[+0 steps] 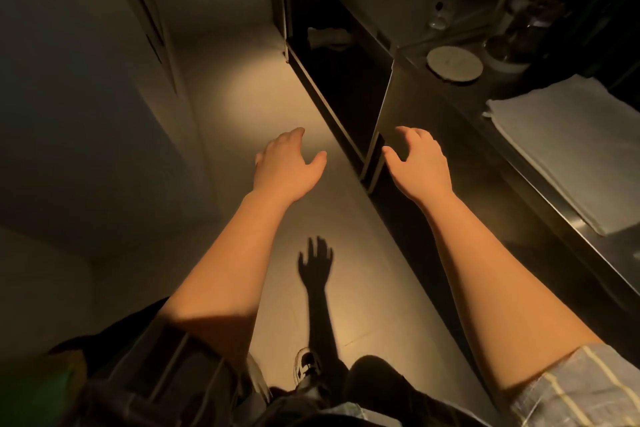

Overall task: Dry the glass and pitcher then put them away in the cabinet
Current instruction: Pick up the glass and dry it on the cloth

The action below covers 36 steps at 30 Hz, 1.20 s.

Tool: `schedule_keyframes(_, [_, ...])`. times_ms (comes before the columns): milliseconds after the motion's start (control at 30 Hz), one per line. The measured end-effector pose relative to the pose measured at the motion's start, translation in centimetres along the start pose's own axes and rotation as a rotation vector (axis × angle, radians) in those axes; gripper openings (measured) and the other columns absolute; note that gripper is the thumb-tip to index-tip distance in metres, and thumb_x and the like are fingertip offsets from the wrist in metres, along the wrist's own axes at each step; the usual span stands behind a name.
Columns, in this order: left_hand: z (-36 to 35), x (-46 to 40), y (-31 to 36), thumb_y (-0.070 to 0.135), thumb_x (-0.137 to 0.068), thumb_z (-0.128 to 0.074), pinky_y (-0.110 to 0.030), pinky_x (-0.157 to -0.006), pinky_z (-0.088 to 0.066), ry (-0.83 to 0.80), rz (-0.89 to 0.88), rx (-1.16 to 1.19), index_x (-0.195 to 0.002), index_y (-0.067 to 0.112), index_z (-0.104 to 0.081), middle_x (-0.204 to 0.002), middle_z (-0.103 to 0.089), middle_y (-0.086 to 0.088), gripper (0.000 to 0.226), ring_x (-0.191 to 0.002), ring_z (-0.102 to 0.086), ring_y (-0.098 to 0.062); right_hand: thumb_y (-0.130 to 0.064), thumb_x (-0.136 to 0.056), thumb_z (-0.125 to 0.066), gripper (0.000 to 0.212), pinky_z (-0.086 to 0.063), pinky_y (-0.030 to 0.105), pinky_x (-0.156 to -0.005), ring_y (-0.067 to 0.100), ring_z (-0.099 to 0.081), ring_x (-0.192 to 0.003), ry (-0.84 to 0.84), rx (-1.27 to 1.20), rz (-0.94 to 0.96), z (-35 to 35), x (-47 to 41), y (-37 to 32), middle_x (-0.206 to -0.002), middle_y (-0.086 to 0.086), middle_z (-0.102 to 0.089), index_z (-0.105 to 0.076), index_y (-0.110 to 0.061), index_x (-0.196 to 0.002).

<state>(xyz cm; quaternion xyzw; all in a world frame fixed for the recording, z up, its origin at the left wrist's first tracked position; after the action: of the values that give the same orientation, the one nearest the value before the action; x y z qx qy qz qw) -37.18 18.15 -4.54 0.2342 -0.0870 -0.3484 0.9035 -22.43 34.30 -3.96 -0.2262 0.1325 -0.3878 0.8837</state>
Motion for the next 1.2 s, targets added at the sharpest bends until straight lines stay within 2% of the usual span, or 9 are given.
schedule_keyframes(333, [-1.6, -9.9, 0.7, 0.049, -0.093, -0.046, -0.04, -0.111, -0.025, -0.04, -0.064, 0.003, -0.148, 0.019, -0.032, -0.15, -0.039, -0.005, 0.064, -0.137, -0.034, -0.026, -0.039, -0.093, -0.052, 0.054, -0.037, 0.046, -0.106, 0.03, -0.038, -0.133, 0.056, -0.005, -0.096, -1.0, -7.9, 1.6, -0.147, 0.01, -0.039, -0.041, -0.018, -0.142])
schedule_keyframes(567, [-2.6, -19.4, 3.5, 0.05, -0.094, -0.046, -0.043, -0.111, -0.027, -0.026, -0.14, -0.001, -0.147, 0.02, -0.033, -0.151, -0.038, -0.003, 0.063, -0.137, -0.036, -0.025, -0.042, -0.092, -0.053, 0.057, -0.037, 0.049, -0.107, 0.026, -0.037, -0.135, 0.121, -0.047, -0.14, -0.7, -17.0, 4.0, -0.148, 0.005, -0.038, -0.04, -0.02, -0.143])
schedule_keyframes(900, [-5.4, -36.8, 14.1, 0.049, -0.093, -0.051, -0.046, -0.112, -0.032, -0.119, -0.299, 0.051, -0.146, 0.019, -0.035, -0.148, -0.042, -0.004, 0.063, -0.135, -0.04, -0.025, -0.036, -0.09, -0.055, 0.053, -0.038, 0.046, -0.106, 0.028, -0.042, -0.129, 0.297, -0.118, -0.274, 3.8, -32.0, 9.8, -0.143, 0.008, -0.043, -0.046, -0.017, -0.139])
schedule_keyframes(1100, [-7.8, -42.7, 19.1, 0.053, -0.091, -0.049, -0.051, -0.107, -0.037, -0.192, -0.41, 0.09, -0.145, 0.022, -0.035, -0.147, -0.043, -0.005, 0.064, -0.129, -0.046, -0.026, -0.035, -0.091, -0.056, 0.049, -0.038, 0.045, -0.106, 0.026, -0.042, -0.13, 0.324, -0.103, -0.362, 5.2, -36.2, 12.5, -0.144, 0.006, -0.042, -0.048, -0.019, -0.136])
schedule_keyframes(1200, [-9.2, -44.7, 21.4, 0.051, -0.091, -0.049, -0.049, -0.11, -0.033, -0.244, -0.473, 0.109, -0.146, 0.02, -0.035, -0.147, -0.042, -0.005, 0.064, -0.134, -0.04, -0.026, -0.039, -0.091, -0.056, 0.051, -0.038, 0.046, -0.106, 0.025, -0.042, -0.131, 0.344, -0.07, -0.428, 5.7, -37.4, 14.2, -0.146, 0.005, -0.041, -0.047, -0.021, -0.138])
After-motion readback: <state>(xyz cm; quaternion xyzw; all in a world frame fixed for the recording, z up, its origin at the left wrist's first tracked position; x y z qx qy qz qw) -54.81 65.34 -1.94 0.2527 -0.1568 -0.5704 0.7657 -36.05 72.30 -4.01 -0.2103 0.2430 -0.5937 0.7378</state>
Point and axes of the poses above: each hand's wrist, its own x-axis away from the middle knuckle, its own z-axis out of the back of the hand, y = z × x, the point moved 6 cm from there along -x, towards the middle knuckle
